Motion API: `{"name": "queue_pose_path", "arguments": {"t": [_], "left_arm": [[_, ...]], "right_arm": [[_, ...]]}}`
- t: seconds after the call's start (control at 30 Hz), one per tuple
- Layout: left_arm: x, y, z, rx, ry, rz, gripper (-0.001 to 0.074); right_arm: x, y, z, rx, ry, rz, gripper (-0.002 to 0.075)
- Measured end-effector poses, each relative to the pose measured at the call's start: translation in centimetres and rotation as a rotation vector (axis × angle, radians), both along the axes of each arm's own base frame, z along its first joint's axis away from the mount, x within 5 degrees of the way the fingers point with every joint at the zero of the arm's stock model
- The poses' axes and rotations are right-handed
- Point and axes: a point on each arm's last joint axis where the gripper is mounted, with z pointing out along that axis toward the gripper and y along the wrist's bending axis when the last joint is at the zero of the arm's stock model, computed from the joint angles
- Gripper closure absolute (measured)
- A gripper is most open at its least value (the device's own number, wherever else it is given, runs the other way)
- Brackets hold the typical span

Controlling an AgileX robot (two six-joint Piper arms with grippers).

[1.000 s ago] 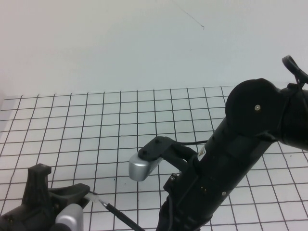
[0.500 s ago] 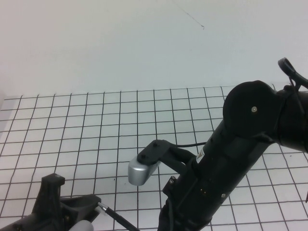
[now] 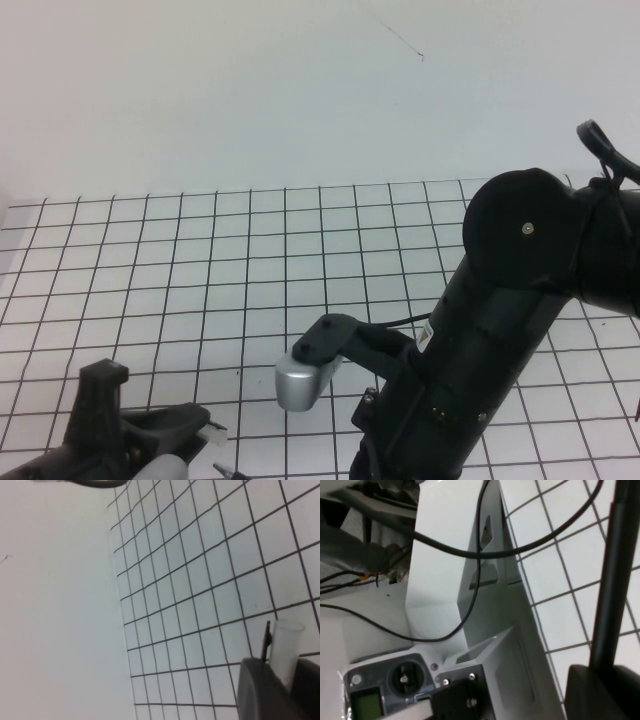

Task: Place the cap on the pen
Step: Put the cap on the pen

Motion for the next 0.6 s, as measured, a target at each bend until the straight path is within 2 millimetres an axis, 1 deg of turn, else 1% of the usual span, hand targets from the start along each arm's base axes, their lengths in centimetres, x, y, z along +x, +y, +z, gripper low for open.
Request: {"name": "queue_pose_path", "arguments": {"t": [0.07,0.2,0.6], "left_arm": [[-0.14,0.20,0.11,0.005,-0.006,0.001,0.0735],[-0.20,0.42,-0.15,0.075,-0.024,-0.014,0.0735],[-0.18,0.28,0.09,0.059,-0.049,-0.026,0.0735]], "right_arm": [[0.14,0.07,-0.03,0.004,-0.013,-0.010,0.0727],[0.31,0.16,-0.04,0.012,-0.029,-0.024,0.0727],[0.61,0.31,-0.14,0.020,-0.055,-0.041,0.0729]]}}
